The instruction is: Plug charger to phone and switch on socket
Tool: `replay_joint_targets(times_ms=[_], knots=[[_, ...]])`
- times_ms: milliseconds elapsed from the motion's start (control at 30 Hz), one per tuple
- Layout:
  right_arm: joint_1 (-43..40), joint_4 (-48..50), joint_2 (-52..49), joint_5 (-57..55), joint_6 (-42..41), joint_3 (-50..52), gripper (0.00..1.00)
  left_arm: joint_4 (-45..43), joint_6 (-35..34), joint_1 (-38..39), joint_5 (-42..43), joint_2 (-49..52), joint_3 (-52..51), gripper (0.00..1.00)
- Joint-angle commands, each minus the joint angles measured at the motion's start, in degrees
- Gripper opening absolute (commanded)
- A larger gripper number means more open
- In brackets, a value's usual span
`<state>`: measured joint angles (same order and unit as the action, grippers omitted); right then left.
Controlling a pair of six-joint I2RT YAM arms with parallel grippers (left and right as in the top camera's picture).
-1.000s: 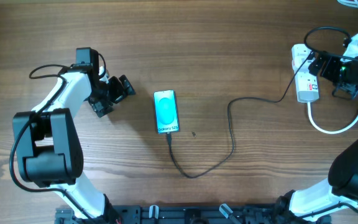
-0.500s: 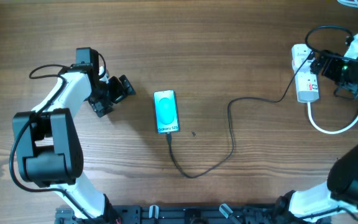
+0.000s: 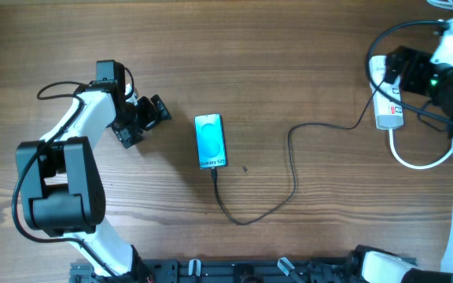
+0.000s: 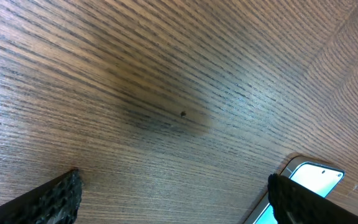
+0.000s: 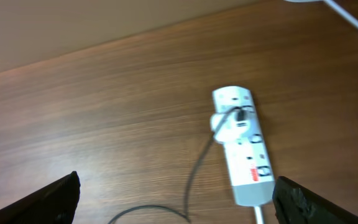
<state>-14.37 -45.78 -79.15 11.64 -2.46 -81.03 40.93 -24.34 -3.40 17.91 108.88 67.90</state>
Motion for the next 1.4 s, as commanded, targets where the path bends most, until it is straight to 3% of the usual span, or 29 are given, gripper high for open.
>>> replay_joint_targets(times_ms=[0,400,633,867,1033,1167,1367], knots=[[5.0,0.3,1.5,0.9,0.8,0.0,1.00,0.0,-0.1,-0.1,0.5,0.6,0.6,1.00],[23.7,0.1,2.0,0.9,0.8,0.2,1.00,0.0,-0.2,-0.1,0.5,0.6,0.6,1.00],[24.3,0.1,7.0,0.9,0.8,1.3,1.00,0.0,-0.2,-0.1,0.5,0.6,0.6,1.00],[24.3,0.0,18.2,0.3,1.0,20.7,1.00,0.0,-0.1,-0.1,0.5,0.6,0.6,1.00],[24.3,1.1,25.2,-9.6,1.7,34.1,1.00,0.0,-0.1,-0.1,0.5,0.6,0.6,1.00],[24.3,12.1,30.5,-9.5,1.0,41.9,1.00,0.0,-0.1,-0.1,0.5,0.6,0.6,1.00],[24.3,40.6,39.9,-4.0,0.8,57.4,0.99,0.0,-0.1,-0.1,0.5,0.6,0.6,1.00]])
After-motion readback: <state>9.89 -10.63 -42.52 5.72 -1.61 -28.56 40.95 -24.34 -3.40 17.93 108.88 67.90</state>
